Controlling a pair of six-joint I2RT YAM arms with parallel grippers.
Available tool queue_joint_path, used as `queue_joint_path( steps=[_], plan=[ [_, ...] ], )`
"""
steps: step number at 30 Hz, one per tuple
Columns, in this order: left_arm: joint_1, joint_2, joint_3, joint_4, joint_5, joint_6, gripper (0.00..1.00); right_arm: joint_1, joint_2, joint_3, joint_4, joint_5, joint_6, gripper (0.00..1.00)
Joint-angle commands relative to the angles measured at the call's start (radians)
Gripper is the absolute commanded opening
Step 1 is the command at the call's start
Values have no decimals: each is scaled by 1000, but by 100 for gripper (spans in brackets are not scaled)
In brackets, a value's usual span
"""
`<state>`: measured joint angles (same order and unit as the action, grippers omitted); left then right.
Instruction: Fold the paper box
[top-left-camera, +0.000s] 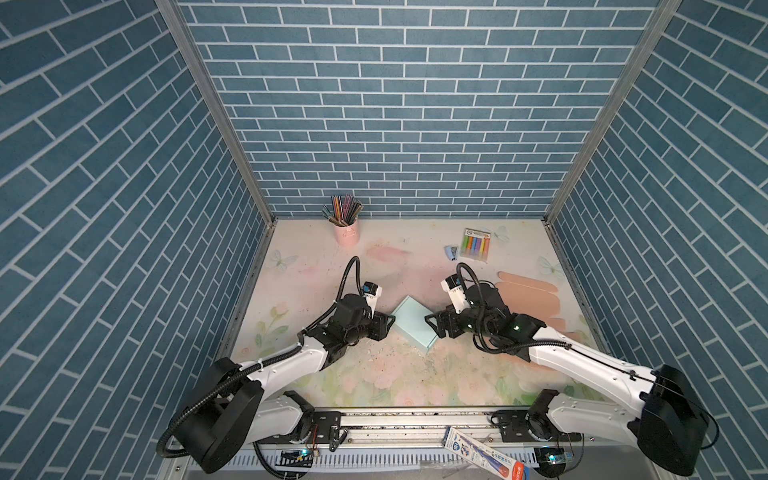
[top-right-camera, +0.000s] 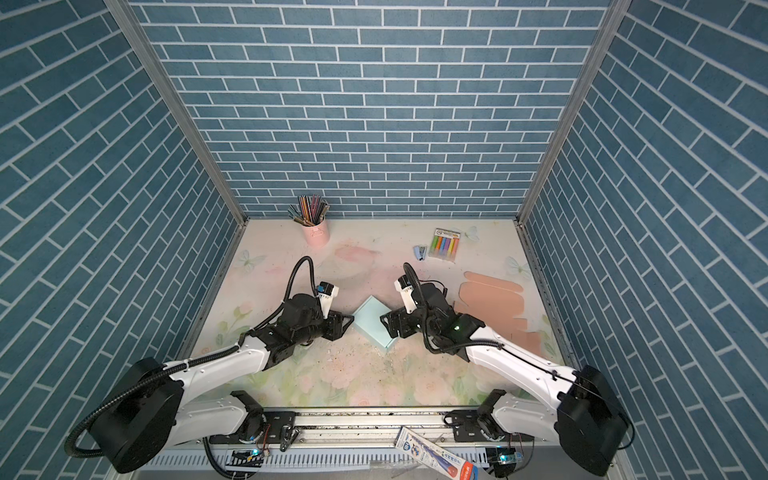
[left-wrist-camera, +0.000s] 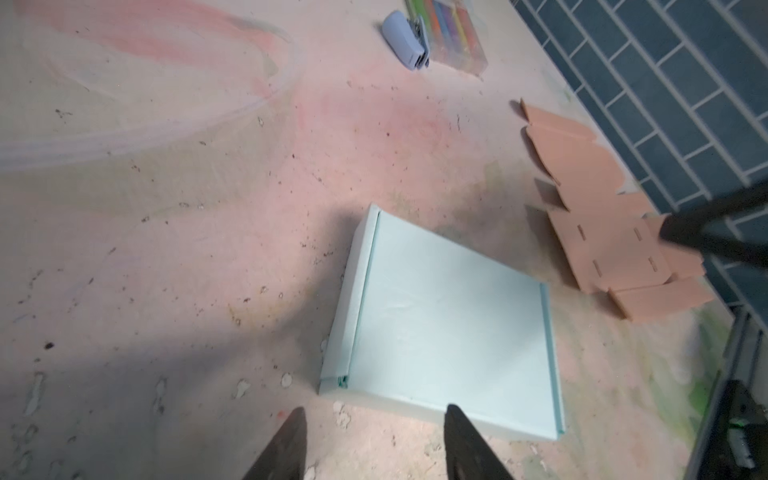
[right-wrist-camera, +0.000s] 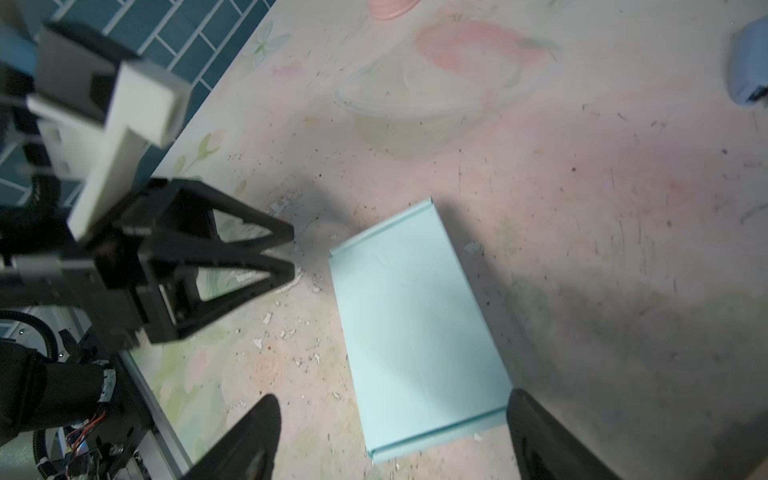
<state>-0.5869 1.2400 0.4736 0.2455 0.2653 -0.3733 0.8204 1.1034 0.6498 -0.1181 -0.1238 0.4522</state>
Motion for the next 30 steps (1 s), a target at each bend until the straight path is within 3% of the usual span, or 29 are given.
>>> queue_joint_path(
  steps=[1, 4, 13, 24, 30],
  plan=[
    [44, 36, 41, 30, 98, 19, 60, 21, -74, -87, 4, 1, 144, 85],
    [89, 95, 52, 113, 163, -19, 62, 30, -93, -162, 47, -28, 198, 85],
    [86, 243, 65, 240, 216, -65, 62, 30, -17, -252, 270, -106, 269, 86],
    [82, 281, 6, 314, 230, -89, 61, 28, 179, -191, 333, -96, 238, 85],
    [69, 286, -5, 324, 229, -89, 55, 28, 246, -138, 335, -82, 209, 85]
  ],
)
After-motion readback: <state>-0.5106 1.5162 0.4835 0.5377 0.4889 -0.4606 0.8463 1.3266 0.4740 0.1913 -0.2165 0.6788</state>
